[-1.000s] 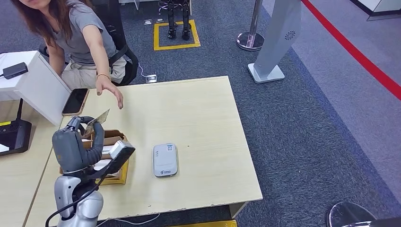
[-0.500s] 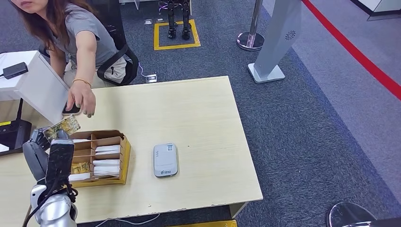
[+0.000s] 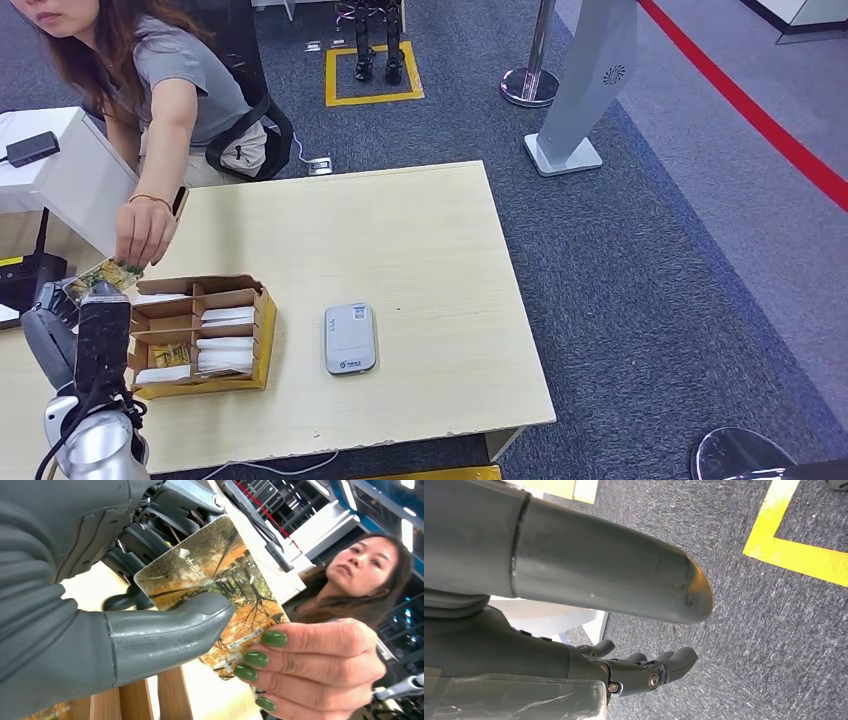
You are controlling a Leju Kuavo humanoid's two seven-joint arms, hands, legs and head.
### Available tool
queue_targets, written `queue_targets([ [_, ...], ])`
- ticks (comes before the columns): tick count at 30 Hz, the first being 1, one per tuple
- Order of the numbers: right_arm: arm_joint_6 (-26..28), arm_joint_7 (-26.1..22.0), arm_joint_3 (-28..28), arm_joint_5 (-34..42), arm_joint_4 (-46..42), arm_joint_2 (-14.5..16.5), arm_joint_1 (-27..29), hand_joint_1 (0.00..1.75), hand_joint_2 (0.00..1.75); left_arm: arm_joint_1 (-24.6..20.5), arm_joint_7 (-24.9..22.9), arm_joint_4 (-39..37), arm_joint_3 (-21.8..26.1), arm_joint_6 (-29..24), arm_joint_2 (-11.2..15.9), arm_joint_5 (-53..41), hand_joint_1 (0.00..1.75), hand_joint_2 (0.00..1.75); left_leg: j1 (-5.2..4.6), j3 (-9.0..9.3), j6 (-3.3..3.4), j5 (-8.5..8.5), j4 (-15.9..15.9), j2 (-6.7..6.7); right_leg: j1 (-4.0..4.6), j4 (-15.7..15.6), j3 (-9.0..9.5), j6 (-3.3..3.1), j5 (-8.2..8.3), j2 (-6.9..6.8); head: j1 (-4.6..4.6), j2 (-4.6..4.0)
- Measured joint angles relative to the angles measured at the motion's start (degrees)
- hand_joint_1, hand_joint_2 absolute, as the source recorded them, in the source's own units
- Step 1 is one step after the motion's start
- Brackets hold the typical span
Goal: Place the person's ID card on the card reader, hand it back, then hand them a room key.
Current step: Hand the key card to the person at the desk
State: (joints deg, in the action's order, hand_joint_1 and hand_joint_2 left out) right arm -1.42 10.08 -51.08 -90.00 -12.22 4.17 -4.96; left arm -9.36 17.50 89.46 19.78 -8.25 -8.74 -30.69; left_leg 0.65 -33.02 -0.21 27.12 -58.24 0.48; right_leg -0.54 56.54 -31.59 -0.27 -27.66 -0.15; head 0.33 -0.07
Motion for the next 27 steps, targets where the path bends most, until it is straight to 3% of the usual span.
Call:
queue_targets([
  [1,0.0,0.0,0.0,0.0,0.0,0.0,0.0,0.00,0.00,-0.2,0.0,-0.3,0.4,0.0,0.1,0.0,0.01,1.75,0.00,0.00,0.00,0.00,0.0,0.01,0.00,0.0,0.00,0.00,0.00,0.00,0.00,0.00],
  [2,0.0,0.0,0.0,0.0,0.0,0.0,0.0,0.00,0.00,-0.3,0.0,-0.6,0.8,0.0,0.2,0.0,0.00,1.75,0.00,0.01,0.00,0.00,0.0,0.01,0.00,0.0,0.00,0.00,0.00,0.01,0.00,0.00],
  [15,0.1,0.0,0.0,0.5,0.0,0.0,0.0,0.00,0.00,0.2,1.2,-1.5,1.9,-1.3,0.3,-1.9,0.00,1.75,-0.01,0.00,0.00,0.00,0.0,0.00,0.00,0.0,0.00,0.00,0.00,0.01,0.00,0.00],
  [27,0.6,1.0,-1.4,2.0,0.0,0.0,0.3,0.00,0.00,7.7,0.8,5.2,1.8,-8.1,-0.2,-13.8,0.00,1.75,0.00,-0.01,-0.01,0.02,0.0,-0.01,0.00,0.0,-0.01,0.03,-0.04,0.00,0.00,0.00],
])
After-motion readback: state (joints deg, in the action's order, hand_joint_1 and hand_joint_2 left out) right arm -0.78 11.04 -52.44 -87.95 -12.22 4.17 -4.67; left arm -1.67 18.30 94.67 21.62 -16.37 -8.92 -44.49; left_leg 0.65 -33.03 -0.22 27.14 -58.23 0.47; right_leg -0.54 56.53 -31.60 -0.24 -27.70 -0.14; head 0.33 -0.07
